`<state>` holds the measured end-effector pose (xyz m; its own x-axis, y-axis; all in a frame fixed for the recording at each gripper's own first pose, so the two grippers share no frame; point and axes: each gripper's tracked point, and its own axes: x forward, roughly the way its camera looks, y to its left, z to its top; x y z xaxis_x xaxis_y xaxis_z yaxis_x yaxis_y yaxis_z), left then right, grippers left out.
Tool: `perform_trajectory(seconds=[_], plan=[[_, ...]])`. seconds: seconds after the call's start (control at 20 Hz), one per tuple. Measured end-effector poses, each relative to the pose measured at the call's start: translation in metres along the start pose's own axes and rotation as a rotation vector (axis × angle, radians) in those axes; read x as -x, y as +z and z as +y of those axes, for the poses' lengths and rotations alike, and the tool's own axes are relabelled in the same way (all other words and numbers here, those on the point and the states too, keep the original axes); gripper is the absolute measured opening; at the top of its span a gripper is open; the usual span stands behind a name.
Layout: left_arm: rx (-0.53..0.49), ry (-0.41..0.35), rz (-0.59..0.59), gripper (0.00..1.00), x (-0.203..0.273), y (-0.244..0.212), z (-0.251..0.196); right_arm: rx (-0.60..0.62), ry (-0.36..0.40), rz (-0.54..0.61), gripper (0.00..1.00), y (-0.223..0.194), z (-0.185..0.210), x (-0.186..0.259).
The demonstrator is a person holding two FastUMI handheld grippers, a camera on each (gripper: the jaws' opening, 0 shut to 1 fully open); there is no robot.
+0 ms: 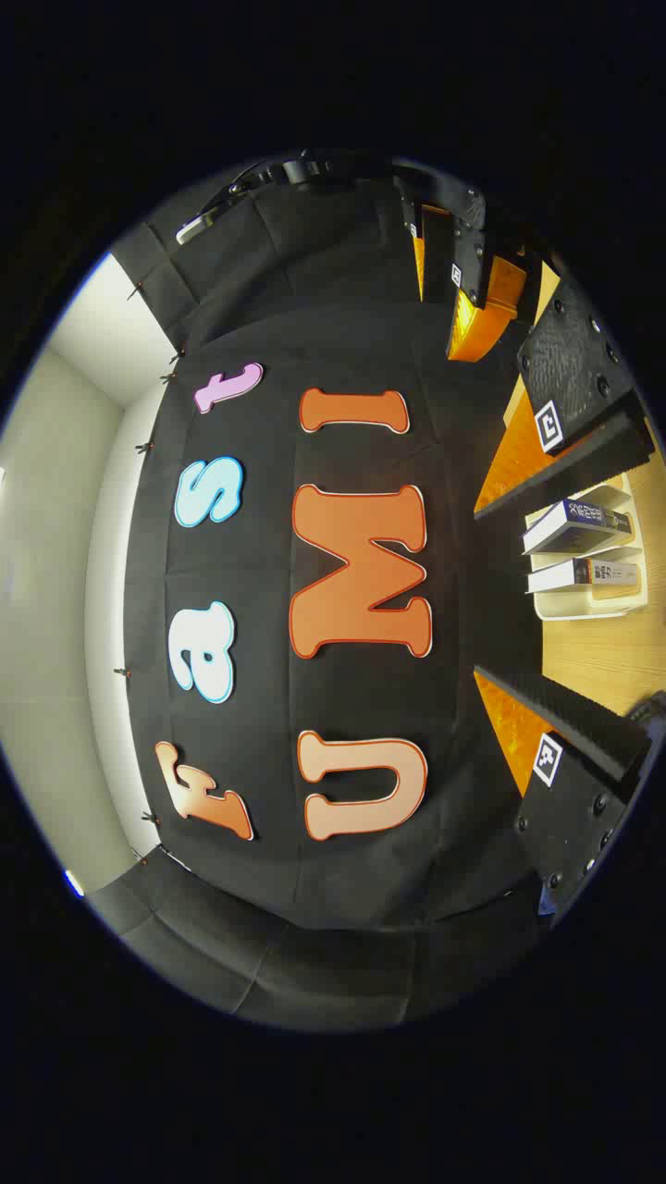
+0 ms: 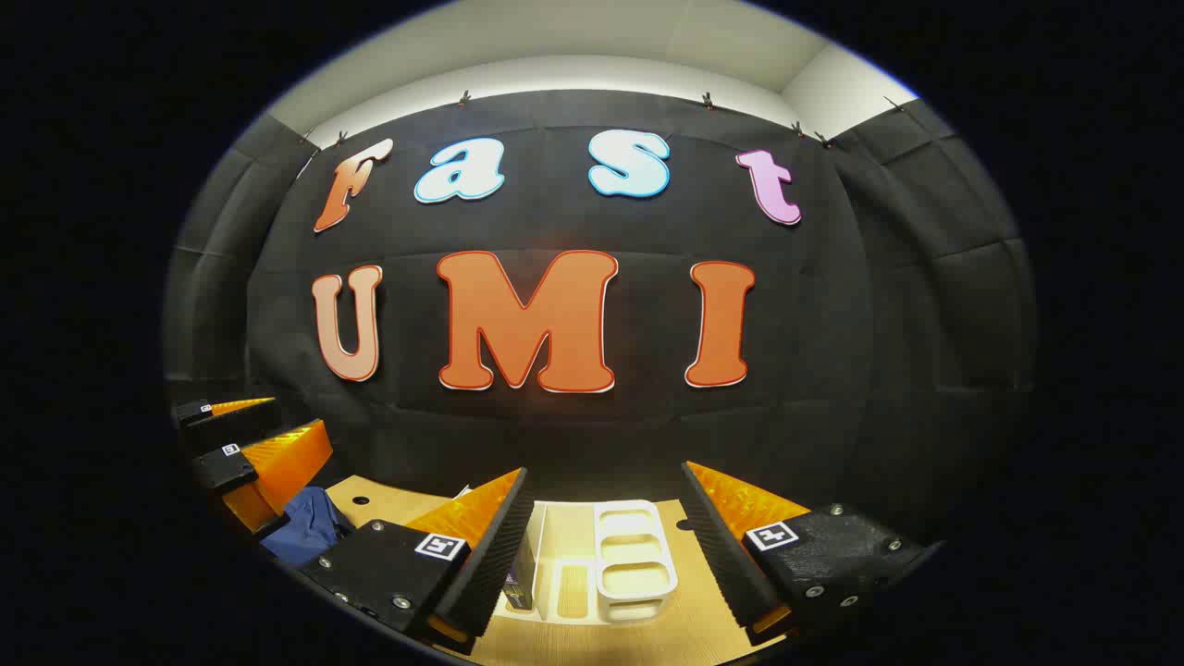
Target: Open the schoolbag, grab two books from the bookshelf and put them into the schoolbag.
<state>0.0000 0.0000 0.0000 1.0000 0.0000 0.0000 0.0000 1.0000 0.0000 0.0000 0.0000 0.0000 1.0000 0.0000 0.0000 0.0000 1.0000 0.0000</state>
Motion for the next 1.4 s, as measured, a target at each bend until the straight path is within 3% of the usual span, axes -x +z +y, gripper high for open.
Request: perform_trajectory(seconds=[1.4], plan=[[0.008,-0.005,0.013,0.94,-0.009,-0.01,0.005,0.014,0.057,-0.002,0.94,-0.011,0.021,-0.023]])
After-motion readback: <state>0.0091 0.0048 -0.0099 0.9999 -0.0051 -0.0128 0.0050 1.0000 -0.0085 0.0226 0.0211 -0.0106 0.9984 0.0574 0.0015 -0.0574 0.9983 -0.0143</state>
